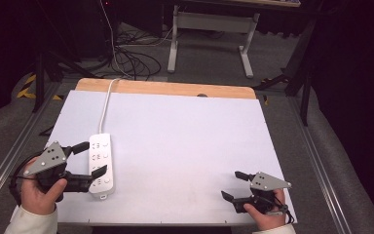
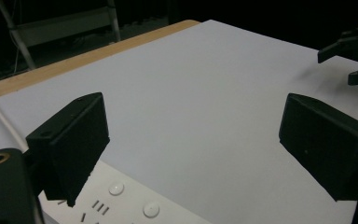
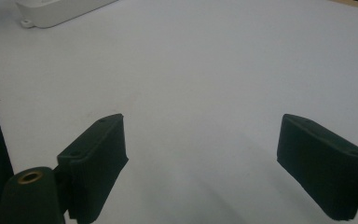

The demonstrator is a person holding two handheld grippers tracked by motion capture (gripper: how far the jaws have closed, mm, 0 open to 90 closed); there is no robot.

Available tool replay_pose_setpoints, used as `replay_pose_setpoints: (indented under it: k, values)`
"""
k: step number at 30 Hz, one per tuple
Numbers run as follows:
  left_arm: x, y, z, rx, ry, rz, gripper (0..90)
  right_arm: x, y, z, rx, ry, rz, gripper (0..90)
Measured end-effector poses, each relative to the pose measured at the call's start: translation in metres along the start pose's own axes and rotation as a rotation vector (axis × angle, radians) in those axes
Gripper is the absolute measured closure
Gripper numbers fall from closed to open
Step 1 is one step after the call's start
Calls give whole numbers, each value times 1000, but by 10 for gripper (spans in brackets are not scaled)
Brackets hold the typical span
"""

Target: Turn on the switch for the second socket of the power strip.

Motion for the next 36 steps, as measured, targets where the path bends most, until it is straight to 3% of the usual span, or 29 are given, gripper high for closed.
replay_pose_setpoints:
  k: [4, 13, 27, 32, 36]
  values:
    - [-6, -13, -2, 32, 32, -7, 83, 0, 0, 0, 0, -1, 0, 160]
    - [-13, -39, -3, 22, -24, 22, 57, 0, 0, 0, -1, 0, -4, 156]
    - [-18, -67, -9, 3, 1, 38, 54, 1, -1, 0, -4, -1, -10, 150]
    - [-17, -78, -12, 27, 16, 9, 59, 1, -1, 0, -4, 3, -15, 150]
    - [-17, -84, -12, 17, 11, 5, 59, 1, -2, 0, -5, 3, -14, 150]
Point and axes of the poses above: each handheld gripper's, and its own axes: x roughly forward along the jaws, y roughly out of its top, z roughly to its right, the point moved 5 cm from there along x, roughly forward along the jaws, and after that the axes turned 9 degrees about -y, right-handed, at the moved point
